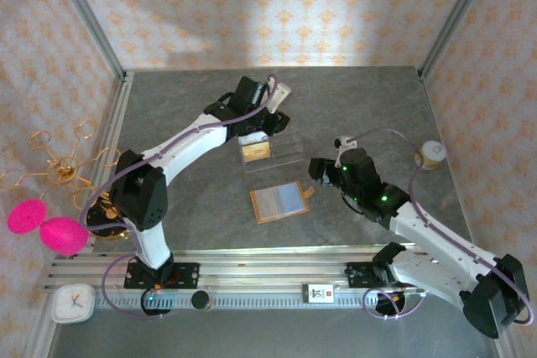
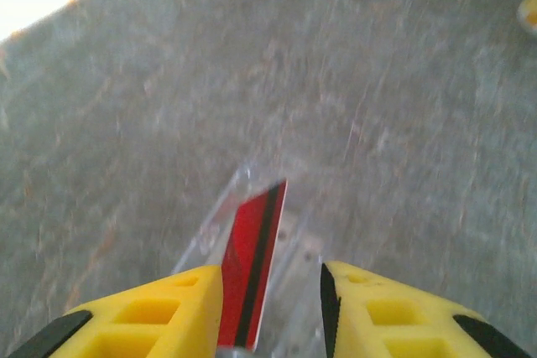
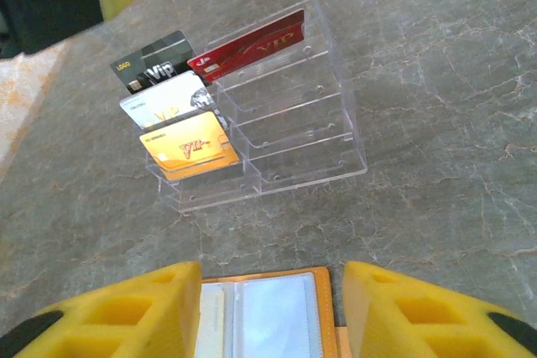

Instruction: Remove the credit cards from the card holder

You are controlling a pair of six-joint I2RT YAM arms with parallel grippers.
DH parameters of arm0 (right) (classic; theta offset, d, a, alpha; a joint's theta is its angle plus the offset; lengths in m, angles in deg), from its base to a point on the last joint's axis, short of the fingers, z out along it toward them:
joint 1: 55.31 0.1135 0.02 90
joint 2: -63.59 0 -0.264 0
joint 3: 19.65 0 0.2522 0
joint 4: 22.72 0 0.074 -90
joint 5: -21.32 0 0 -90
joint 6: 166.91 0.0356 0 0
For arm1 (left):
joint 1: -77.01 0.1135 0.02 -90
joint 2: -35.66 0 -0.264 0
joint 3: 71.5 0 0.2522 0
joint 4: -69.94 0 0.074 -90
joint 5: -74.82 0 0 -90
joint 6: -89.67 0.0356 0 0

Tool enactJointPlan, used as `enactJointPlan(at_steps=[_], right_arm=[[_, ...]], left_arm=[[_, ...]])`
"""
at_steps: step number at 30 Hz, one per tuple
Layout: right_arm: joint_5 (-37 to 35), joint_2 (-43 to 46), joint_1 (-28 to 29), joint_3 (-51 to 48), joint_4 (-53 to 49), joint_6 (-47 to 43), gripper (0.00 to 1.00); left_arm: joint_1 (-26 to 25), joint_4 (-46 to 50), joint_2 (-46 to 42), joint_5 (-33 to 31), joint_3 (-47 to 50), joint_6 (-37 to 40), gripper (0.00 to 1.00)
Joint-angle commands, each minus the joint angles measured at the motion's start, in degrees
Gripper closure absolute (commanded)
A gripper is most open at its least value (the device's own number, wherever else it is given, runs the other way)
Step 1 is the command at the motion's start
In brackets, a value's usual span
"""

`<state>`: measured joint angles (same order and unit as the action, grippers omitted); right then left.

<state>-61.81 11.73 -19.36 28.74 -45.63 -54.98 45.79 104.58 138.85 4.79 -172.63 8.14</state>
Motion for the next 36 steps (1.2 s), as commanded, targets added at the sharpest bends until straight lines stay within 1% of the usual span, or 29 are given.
enactJointPlan(at_steps=[1,4,9,18,20,24,25,28,36], right_arm=[[-1.26,0.15,-0.67,2.10,-0.76,0.25,0.50],[-1.09,0.54,-0.83,2.29,-1.09,0.17,0.47],[-1.36,1.10,-0.96,2.64,-2.17,-0.22,0.44],[-1.07,1.60,-1.09,2.57,-2.02,-0.65,0.43],[-1.03,1.59,-1.09,2.66,-2.01,-0.74,0.43],[-1.38,1.77,-1.21,2.55,-2.17,-0.59,0.43],[-1.51,1.84,-1.23,2.47,-2.18,-0.68,0.43],[-1.43,1.89,-1.31,2.28,-2.06,-0.67,0.43],[-1.25,1.85,-1.53,2.16,-1.51,-0.72,0.43]], left_arm=[[-1.50,9.64,1.41,-5.52,-1.75,0.88,0.62],[-2.49,10.73,2.92,-7.05,-3.59,2.25,0.61],[-2.78,17.37,9.76,-8.04,-11.49,3.37,0.61],[-3.82,14.86,11.02,-13.88,-11.66,3.72,0.63],[-3.85,14.06,11.18,-13.48,-11.50,3.92,0.66],[-3.85,14.33,11.59,-11.41,-12.12,4.67,0.82],[-3.84,14.53,11.71,-10.59,-12.12,5.09,0.85],[-3.85,15.07,11.85,-9.93,-12.24,5.61,0.89],[-3.85,13.46,8.54,-9.40,-9.26,7.13,1.00]])
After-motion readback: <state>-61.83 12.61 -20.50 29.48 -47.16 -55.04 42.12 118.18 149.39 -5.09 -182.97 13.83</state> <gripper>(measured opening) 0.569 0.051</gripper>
